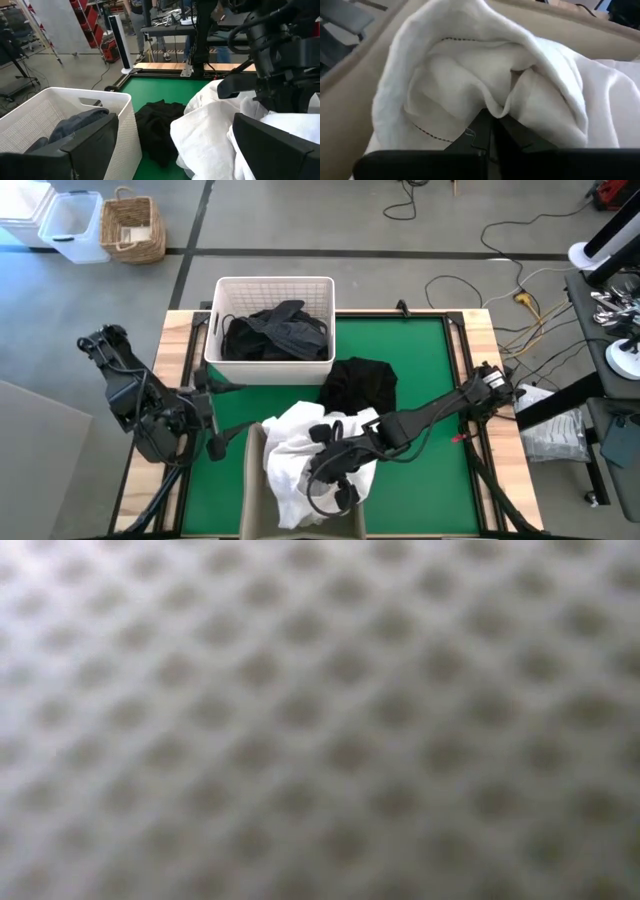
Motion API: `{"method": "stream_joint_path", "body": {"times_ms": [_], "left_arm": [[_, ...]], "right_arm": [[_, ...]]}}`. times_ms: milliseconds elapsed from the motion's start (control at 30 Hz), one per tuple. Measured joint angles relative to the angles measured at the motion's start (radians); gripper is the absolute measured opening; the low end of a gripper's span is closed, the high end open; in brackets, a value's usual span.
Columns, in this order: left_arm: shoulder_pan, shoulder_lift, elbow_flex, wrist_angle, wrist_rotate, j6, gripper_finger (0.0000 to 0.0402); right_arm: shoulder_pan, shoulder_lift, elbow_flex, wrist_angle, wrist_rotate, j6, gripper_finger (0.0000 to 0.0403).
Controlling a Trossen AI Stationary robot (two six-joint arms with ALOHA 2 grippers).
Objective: Sort clothes
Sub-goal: Put the white shirt into the laundry organizer
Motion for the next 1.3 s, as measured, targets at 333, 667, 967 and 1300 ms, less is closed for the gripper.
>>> {"method": "stream_joint_path", "body": {"times_ms": [333, 667, 967, 1300], "left_arm": [[0.0, 0.047, 0.0, 0.011, -0.003, -0.032, 0.0367], [0.0, 0.064, 0.0, 0.011, -0.003, -0.041, 0.0367], [0.0, 0.07, 0.0, 0.011, -0.026, -0.046, 0.0367], [0.0, 0.076, 0.0, 0.011, -0.03, -0.046, 0.0367]], "right_arm": [[0.005, -0.006, 0.133, -0.125, 0.006, 0.016, 0.0093], [-0.002, -0.009, 0.283, -0.378, 0.029, 0.019, 0.0192], [-0.014, -0.134, 0.304, -0.569, 0.142, 0.158, 0.0205], [0.003, -0.335, 0.086, -0.665, 0.391, 0.484, 0.0206]]}}
